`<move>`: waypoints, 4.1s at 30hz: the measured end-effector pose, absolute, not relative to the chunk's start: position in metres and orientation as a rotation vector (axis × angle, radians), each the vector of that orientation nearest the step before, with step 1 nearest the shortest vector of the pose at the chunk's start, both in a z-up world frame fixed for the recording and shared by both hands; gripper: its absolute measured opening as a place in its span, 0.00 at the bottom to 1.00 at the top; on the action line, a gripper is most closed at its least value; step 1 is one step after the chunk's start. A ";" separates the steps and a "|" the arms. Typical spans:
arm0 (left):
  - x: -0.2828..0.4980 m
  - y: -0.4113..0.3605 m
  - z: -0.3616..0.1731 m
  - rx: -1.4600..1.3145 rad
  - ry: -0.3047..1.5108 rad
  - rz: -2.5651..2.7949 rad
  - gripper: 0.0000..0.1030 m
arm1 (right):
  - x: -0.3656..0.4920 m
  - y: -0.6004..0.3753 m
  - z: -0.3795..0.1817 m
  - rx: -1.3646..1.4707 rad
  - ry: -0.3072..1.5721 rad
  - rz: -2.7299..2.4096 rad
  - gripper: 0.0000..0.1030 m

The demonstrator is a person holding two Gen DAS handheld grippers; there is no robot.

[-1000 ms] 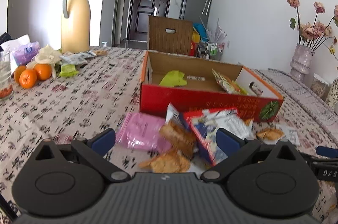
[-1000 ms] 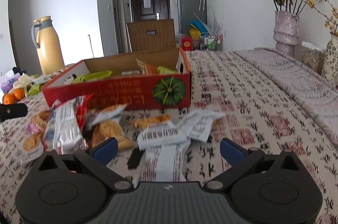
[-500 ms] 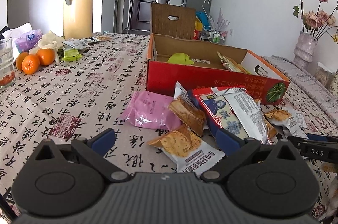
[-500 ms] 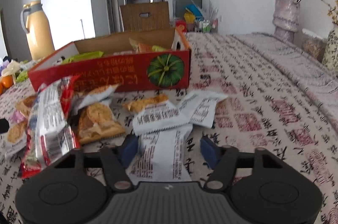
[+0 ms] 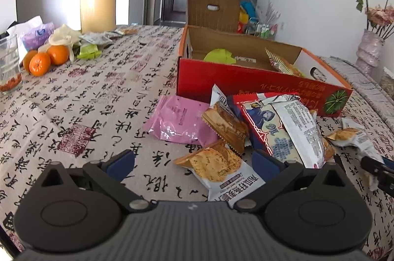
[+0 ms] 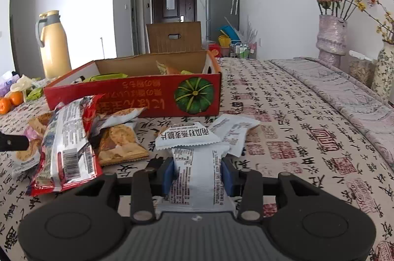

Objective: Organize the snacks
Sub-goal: 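Grasp the white cracker packet with the right gripper, then grasp the cracker-printed packet with the left gripper while the right gripper holds its packet, then carry both cracker packets over the cardboard box, then open both grippers to drop the cracker packets into the box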

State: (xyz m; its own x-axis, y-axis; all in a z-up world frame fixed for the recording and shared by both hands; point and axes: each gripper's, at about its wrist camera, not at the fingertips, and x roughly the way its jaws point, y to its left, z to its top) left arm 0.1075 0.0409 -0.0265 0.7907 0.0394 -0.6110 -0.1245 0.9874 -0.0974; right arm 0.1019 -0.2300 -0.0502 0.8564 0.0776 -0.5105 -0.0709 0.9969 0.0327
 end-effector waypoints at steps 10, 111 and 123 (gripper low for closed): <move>0.128 0.024 -0.032 -0.138 0.728 0.138 0.91 | 0.091 -0.237 -0.047 0.041 0.507 0.074 0.38; 0.268 -0.005 0.026 -0.076 0.489 0.000 0.42 | 0.265 -0.190 0.004 0.044 0.380 0.210 0.38; 0.257 -0.001 0.030 -0.110 0.428 0.043 1.00 | 0.263 -0.199 0.000 0.085 0.394 0.169 0.89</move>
